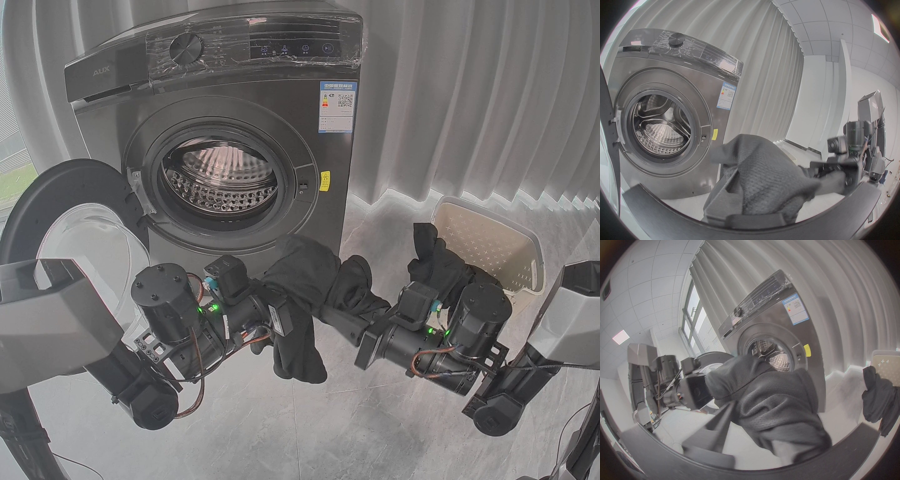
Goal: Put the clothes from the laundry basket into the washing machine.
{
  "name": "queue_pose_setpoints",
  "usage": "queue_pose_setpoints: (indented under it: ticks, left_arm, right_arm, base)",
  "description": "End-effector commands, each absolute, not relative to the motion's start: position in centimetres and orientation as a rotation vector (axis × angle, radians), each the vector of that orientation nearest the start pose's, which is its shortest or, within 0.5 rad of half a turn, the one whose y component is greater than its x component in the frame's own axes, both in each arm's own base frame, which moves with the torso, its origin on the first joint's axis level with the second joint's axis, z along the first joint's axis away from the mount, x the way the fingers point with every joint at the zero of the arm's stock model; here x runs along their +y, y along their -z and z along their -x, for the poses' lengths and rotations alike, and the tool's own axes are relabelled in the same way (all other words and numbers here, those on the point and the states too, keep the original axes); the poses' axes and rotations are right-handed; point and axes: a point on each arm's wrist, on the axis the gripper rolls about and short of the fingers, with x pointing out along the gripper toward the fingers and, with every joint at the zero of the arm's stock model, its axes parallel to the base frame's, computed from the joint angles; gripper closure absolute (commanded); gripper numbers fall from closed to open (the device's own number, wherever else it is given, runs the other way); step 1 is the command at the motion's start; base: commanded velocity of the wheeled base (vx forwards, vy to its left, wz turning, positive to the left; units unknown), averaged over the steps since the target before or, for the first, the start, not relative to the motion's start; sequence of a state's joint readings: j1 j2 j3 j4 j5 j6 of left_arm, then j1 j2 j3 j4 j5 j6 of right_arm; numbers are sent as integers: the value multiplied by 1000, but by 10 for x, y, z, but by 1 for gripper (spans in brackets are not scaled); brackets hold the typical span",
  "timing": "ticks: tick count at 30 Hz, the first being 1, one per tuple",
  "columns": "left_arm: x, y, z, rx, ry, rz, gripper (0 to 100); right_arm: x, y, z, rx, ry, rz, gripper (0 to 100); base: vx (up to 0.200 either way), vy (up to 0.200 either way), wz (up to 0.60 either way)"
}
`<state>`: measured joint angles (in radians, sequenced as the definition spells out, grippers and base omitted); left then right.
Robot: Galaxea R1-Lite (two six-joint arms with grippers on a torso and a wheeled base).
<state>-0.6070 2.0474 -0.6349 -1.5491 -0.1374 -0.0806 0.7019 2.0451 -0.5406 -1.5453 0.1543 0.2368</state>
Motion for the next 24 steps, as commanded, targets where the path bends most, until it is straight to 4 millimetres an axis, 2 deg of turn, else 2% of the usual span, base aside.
queue_pose_setpoints:
  ticks: [1, 5, 9, 18, 24]
  left_arm:
    - [-198, -125, -281, -126, 748, 121, 100]
    - [-193, -130, -287, -146, 713, 130, 100]
    - [-188, -131, -291, -153, 695, 134, 100]
    - [-187, -131, -292, -152, 691, 134, 100]
    - [-188, -129, -291, -145, 697, 133, 100]
  right_arm:
    - [217, -89, -226, 138, -905, -218, 0]
    - [213, -76, -209, 220, -929, -186, 0]
    - [208, -69, -201, 262, -948, -166, 0]
    - [204, -101, -206, 116, -953, -173, 0]
    - [195, -110, -220, 62, -904, -174, 0]
  base:
    - [0, 0, 0]
    - [0, 0, 0]
    - [0, 0, 0]
    - [0, 0, 0]
    - [0, 0, 0]
